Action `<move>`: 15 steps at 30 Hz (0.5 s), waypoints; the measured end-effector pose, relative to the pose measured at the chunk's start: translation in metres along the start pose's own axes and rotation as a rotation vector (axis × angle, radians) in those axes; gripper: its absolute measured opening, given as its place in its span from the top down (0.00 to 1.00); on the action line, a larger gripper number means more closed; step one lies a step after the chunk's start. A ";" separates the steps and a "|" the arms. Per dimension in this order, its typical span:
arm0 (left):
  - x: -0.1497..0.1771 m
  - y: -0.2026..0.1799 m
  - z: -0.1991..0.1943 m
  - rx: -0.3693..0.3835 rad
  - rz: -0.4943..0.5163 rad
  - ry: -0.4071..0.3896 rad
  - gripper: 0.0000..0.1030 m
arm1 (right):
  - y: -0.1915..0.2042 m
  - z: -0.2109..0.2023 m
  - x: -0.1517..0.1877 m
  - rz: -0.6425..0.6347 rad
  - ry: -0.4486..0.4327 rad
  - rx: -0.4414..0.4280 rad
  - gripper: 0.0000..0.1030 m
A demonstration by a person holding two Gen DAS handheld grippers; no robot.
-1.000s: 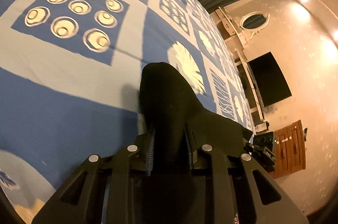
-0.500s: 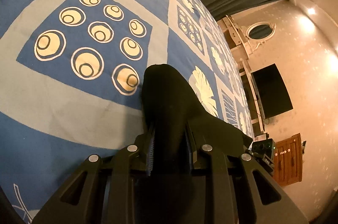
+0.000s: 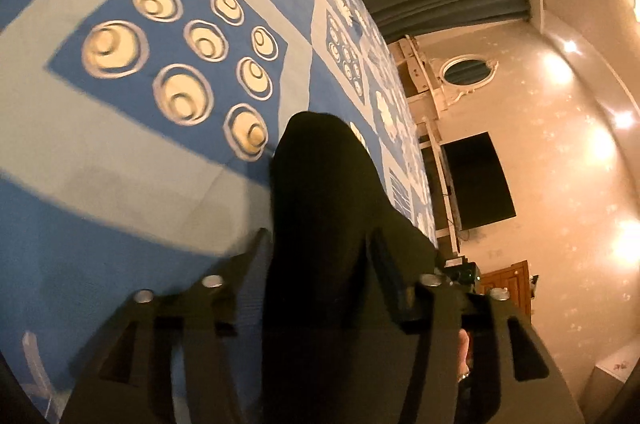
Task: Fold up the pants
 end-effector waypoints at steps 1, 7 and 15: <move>0.005 -0.001 -0.011 0.008 0.004 -0.007 0.40 | 0.001 -0.004 0.001 0.005 -0.005 -0.001 0.41; 0.045 0.001 -0.057 -0.013 0.000 -0.029 0.32 | 0.000 -0.040 0.024 -0.005 -0.012 0.018 0.32; 0.096 -0.020 -0.073 -0.024 0.045 -0.017 0.19 | 0.009 -0.062 0.074 -0.014 0.024 0.015 0.22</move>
Point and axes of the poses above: each gripper's, at about its wrist camera, not at the fingertips, and z roughly the way its jaws point, y to its left, x to its underside, the point moved 5 cm from there along z, roughly the way its jaws point, and after that the axes turned 15 degrees about -y, right-handed, at the moved point
